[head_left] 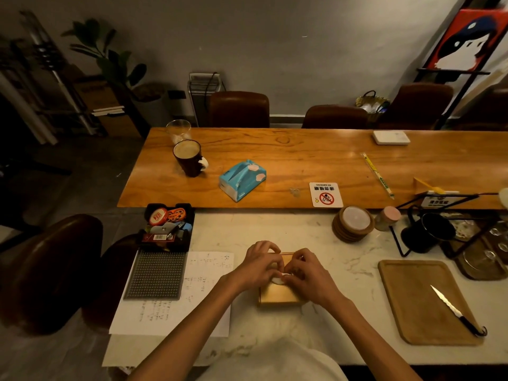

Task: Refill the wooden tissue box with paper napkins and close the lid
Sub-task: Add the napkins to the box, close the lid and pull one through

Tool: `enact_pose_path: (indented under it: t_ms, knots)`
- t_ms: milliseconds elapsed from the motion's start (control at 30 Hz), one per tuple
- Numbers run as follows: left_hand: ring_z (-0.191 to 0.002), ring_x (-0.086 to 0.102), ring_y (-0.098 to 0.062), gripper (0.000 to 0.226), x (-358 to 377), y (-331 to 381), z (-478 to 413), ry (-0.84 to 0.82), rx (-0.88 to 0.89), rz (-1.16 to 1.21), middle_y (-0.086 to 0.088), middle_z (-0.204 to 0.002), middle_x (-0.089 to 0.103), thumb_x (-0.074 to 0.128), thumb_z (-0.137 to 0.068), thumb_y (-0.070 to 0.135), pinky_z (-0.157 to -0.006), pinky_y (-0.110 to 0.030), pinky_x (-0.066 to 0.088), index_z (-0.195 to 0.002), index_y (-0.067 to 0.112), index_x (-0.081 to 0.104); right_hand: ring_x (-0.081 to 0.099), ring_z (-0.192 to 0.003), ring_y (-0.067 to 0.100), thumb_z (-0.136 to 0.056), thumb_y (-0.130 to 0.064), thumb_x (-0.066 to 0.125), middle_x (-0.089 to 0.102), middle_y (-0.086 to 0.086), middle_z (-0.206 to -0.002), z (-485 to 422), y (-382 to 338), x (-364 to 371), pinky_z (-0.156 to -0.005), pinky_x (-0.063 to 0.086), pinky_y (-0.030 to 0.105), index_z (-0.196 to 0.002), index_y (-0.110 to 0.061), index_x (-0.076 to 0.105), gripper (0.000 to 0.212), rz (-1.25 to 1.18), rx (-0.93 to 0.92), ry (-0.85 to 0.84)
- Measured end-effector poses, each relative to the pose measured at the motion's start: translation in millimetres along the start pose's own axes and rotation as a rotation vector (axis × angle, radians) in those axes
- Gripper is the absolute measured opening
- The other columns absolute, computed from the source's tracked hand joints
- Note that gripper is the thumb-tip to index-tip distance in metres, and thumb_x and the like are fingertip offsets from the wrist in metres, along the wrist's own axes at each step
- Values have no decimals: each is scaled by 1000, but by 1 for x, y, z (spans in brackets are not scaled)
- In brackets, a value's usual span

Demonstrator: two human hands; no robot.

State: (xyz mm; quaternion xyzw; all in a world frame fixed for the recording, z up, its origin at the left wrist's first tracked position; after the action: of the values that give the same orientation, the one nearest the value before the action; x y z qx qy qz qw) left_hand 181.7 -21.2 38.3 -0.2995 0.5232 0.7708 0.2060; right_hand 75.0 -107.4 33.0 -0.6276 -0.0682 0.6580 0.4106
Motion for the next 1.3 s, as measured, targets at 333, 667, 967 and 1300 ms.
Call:
enact_pose_path:
  t_ms: [333, 667, 967, 1300]
  knots:
    - [-124, 30, -12, 19, 8, -11, 18, 194, 29, -33, 5, -125, 49, 56, -92, 31, -114, -36, 20, -109, 28, 65, 42, -106, -1, -81, -47, 68, 61, -25, -109, 14, 17, 11, -82, 44, 21, -94, -32, 73, 21, -119, -119, 0]
    - [-141, 13, -16, 12, 18, -16, 8, 171, 36, -66, 3, -147, 29, 65, -86, 35, -114, -37, 16, -89, 25, 69, 30, -115, 6, -82, -66, 54, 53, -20, -118, 17, 10, 11, -91, 36, 23, -102, -31, 72, 43, -4, -86, 34]
    - [-141, 15, -14, 13, 17, -26, 17, 219, -24, 90, 3, -151, 24, 59, -91, 34, -115, -37, 21, -98, 25, 65, 28, -121, 10, -85, -41, 65, 54, -8, -125, 10, 5, 7, -96, 29, 23, -94, -29, 75, 18, -93, -103, 225]
    - [-134, 24, -8, 8, 21, -29, 16, 249, -54, 239, 6, -141, 31, 58, -91, 22, -111, -27, 23, -98, 17, 57, 30, -126, 13, -87, -24, 69, 49, -13, -125, 4, 19, 9, -101, 31, 30, -95, -22, 73, 10, -144, -57, 273]
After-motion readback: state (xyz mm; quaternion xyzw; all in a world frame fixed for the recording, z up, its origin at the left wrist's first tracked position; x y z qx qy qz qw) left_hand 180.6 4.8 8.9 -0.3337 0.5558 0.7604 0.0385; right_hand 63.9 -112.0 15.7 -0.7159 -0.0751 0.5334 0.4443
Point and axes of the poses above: each hand's wrist, its own z-axis away from the middle knuckle, its own x-axis out of the palm, y = z × x, the point moved 7 cm from there along -z, towards the middle knuckle
